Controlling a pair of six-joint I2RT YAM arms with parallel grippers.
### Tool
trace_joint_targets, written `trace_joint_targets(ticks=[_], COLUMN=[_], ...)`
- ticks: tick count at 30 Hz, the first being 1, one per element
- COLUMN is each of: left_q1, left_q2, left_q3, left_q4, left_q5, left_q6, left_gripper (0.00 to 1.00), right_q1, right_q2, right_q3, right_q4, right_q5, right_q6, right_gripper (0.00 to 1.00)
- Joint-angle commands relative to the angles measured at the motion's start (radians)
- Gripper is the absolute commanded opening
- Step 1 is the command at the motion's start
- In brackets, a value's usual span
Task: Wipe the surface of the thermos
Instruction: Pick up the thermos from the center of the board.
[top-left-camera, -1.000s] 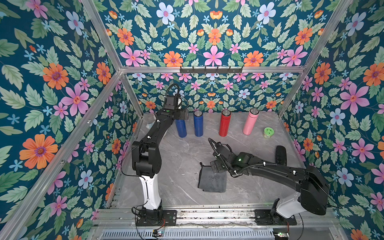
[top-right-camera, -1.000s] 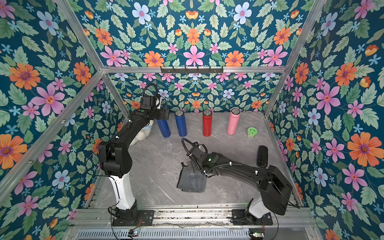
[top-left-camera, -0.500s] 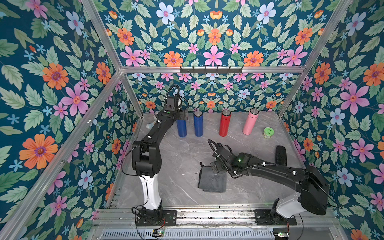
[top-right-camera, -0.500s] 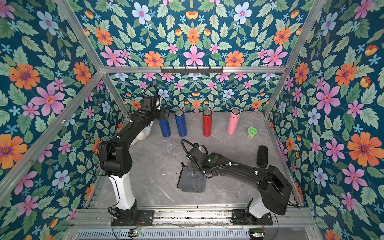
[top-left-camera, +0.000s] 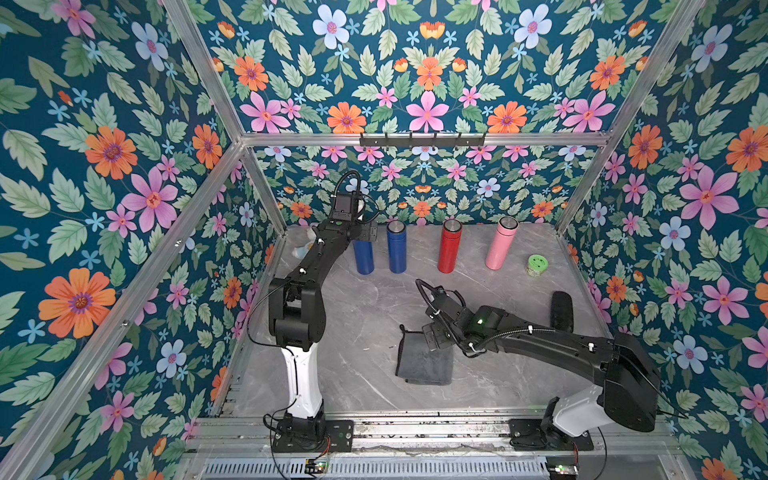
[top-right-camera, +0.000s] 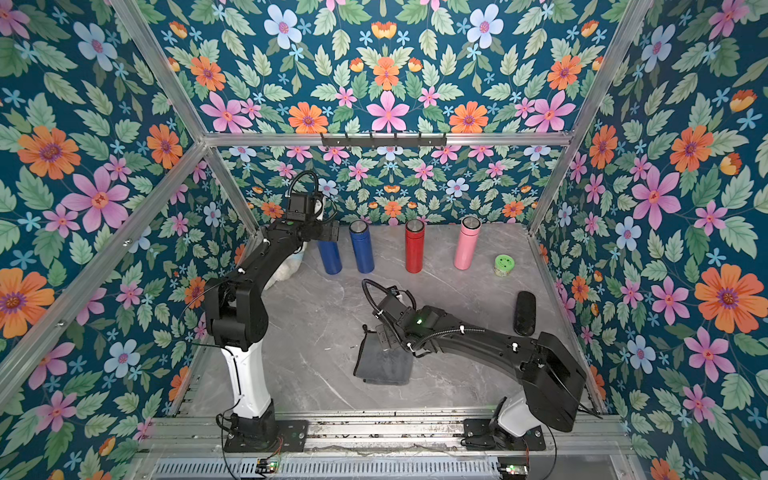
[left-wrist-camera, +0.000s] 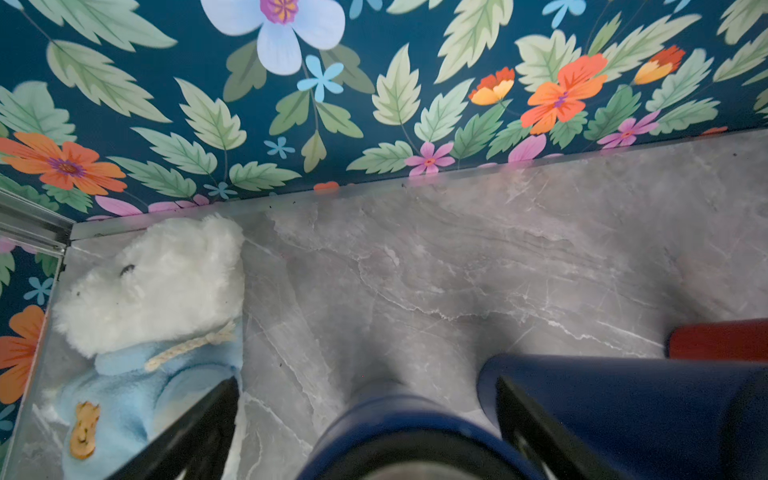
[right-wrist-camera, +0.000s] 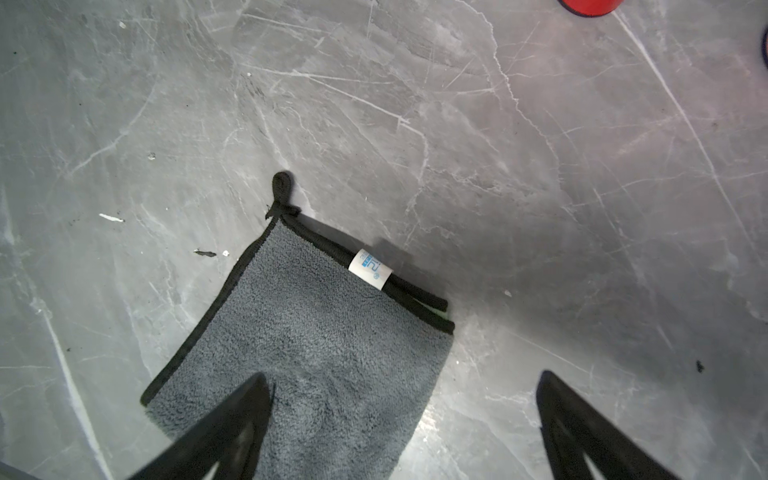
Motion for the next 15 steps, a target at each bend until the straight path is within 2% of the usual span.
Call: trace_joint_targets(ticks=[1, 4, 7, 11, 13, 15], left_q1=[0.002, 0.002, 0.001, 0.001, 0.001, 0.002], left_q2=[-0.021, -0.028, -0.027, -0.018, -0.013, -0.010], left_q3=[-0.032, -0.052, -0.056, -0.057, -0.059, -0.059], left_q4=[0.003, 0.011, 0.008, 0.009, 0.008, 0.002], left_q5=[0.003, -0.005, -0.004, -0.007, -0.012, -0.014], left_q6=[-0.007, -0.002, 0.001, -0.005, -0.010, -0.014], left_gripper=[0.96, 0.93, 0.80, 0.50, 0.28, 0.00], right_q1=[0.003, 0.003, 0.003, 0.006, 0.010, 0.017], right_q2=[-0.001, 0.004, 0.007, 0.016, 0.025, 0.035], right_q3=[0.010, 0.014, 0.017, 0.022, 0.031, 0.041], right_q4=[-0.017, -0.020, -0.024, -0.033, -0.048, -0.064], right_q5=[0.017, 0.017, 0.017, 0.012, 0.008, 0.003], right_q6=[0.023, 0.023, 0.022, 0.022, 0.020, 0.017], right_gripper=[0.99, 0.99, 0.99, 0.99, 0.99, 0.99])
